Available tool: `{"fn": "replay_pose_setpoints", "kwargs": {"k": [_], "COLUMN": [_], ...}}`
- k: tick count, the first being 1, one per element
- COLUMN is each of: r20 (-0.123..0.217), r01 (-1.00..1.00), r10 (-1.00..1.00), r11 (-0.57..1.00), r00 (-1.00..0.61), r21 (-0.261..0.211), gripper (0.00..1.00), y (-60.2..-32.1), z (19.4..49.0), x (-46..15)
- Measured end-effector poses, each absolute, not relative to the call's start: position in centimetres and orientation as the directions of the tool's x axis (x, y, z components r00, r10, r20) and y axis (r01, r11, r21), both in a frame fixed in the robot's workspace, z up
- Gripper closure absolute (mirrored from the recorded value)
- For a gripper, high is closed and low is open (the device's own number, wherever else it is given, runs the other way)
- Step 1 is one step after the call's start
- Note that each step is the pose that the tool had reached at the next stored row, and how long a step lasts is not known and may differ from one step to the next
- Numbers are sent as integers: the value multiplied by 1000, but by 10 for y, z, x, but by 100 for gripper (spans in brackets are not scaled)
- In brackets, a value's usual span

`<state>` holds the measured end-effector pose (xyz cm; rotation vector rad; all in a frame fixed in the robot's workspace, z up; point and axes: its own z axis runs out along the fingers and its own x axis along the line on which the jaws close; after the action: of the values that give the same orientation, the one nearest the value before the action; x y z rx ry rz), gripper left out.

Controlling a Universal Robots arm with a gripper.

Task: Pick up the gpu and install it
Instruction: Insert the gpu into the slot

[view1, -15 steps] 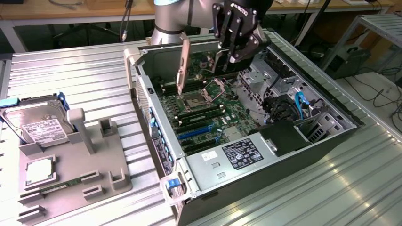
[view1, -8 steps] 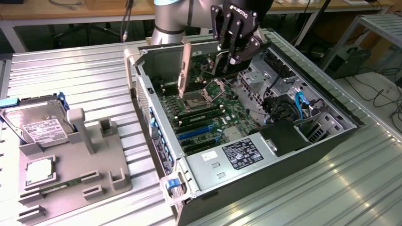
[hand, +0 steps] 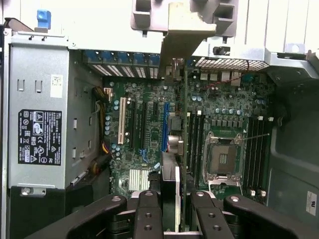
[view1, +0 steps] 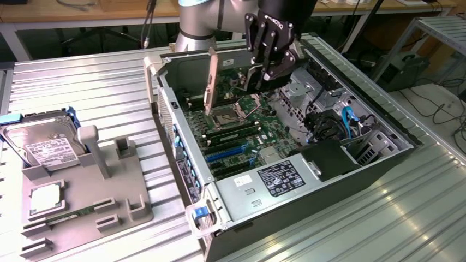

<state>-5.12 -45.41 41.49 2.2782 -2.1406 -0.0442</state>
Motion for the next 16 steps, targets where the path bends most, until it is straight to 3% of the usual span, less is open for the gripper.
{"fn": "replay_pose_setpoints", "kwargs": {"k": [16], "r20": [-12], "r01": [-998], "r10": [-998], "r11": [-62], "r00": [62], "r21": [32], "gripper": [73], "y": [-454], "z": [397], "x": [-51]}}
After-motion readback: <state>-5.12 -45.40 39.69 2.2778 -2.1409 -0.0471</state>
